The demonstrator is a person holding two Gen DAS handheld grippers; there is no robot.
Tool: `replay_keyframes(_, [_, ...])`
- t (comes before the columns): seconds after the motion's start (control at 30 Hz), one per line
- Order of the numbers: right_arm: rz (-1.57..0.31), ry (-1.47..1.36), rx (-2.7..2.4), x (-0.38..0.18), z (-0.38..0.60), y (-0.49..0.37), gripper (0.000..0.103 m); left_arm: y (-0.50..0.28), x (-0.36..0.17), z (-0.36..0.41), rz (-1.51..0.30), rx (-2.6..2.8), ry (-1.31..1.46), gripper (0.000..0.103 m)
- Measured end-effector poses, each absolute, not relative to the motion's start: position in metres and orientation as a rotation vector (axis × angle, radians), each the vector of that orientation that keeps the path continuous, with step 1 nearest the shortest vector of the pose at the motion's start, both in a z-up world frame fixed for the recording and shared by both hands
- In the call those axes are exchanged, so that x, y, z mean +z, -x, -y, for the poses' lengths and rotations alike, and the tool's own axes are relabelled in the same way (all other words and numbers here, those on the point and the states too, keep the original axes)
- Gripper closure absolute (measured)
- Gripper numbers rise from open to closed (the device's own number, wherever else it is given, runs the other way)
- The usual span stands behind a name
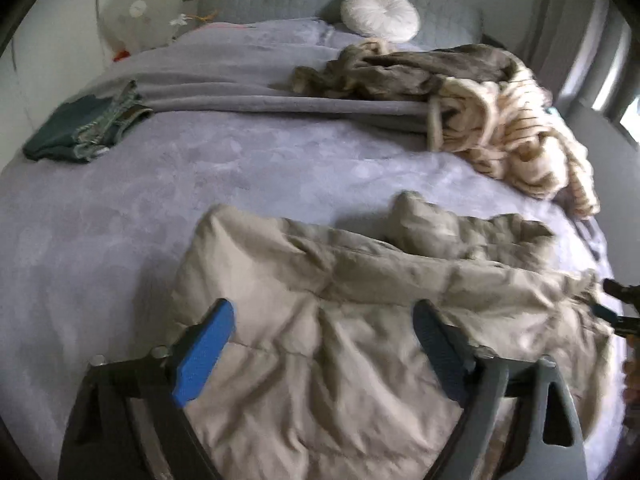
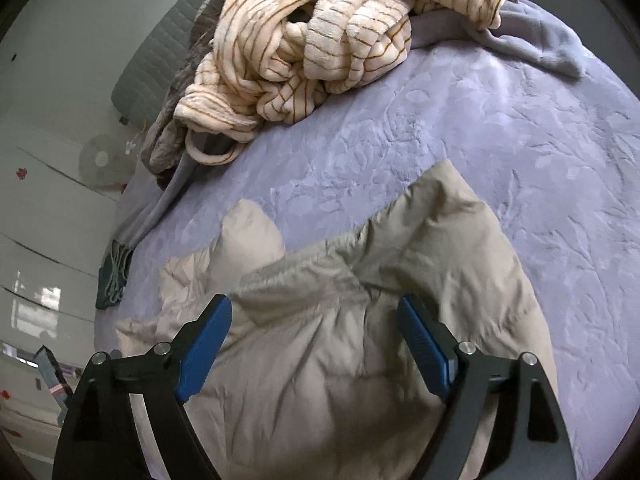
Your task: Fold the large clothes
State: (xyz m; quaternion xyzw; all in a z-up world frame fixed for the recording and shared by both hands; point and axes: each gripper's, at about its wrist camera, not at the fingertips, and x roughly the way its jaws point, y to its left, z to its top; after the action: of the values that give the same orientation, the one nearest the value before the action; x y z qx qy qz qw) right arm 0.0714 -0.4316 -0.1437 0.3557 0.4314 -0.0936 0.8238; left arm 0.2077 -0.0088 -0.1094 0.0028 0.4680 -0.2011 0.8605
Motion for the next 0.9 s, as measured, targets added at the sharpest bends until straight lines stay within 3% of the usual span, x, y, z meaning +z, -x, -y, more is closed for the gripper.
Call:
replay_keyframes(0.03, [-0.922, -0.745, -0.202, -0.142, 0.428, -0.069, 0.016, -0.204, -0.108, 0.012, -0.999, -0.463, 0.002, 0.056])
replay_keyframes(0.07, [-0.933, -0.725, -0.208, -0.139, 0.423, -0.066, 0.016, -0.201, -0.107, 0.015, -1.017, -0.506, 0.016, 0.066])
replay_keyframes(0.1, [-0.937, -0.707, -0.199, -0.137, 0.417, -0.064, 0.018, -0.197, -0.105, 0.019, -1.022, -0.54, 0.032, 0.067])
replay_keyframes(0.13, [-0.947, -0.684, -0.189, -0.135, 0.41, -0.065, 0.047, -0.193, -0.103, 0.026, -1.016, -0.573, 0.04, 0.067])
replay_keyframes(0.17, [-0.978, -0.645, -0.166, -0.135, 0.4, -0.069, 0.099, -0.19, -0.102, 0.032, -1.008, -0.591, 0.034, 0.067])
replay_keyframes(0.37, [-1.018, -0.544, -0.037, -0.148, 0.353, -0.1, 0.101, -0.194, -0.126, 0.083, -1.014, -0.612, -0.006, 0.066])
replay_keyframes(0.63, [-1.086, -0.517, -0.079, -0.208, 0.352, -0.141, 0.103, -0.235, -0.175, 0.101, -1.065, -0.516, -0.034, 0.067])
replay_keyframes(0.9, [-1.109, -0.439, -0.093, -0.191, 0.374, -0.141, 0.103, -0.254, -0.159, 0.074, -1.036, -0.473, -0.122, 0.066])
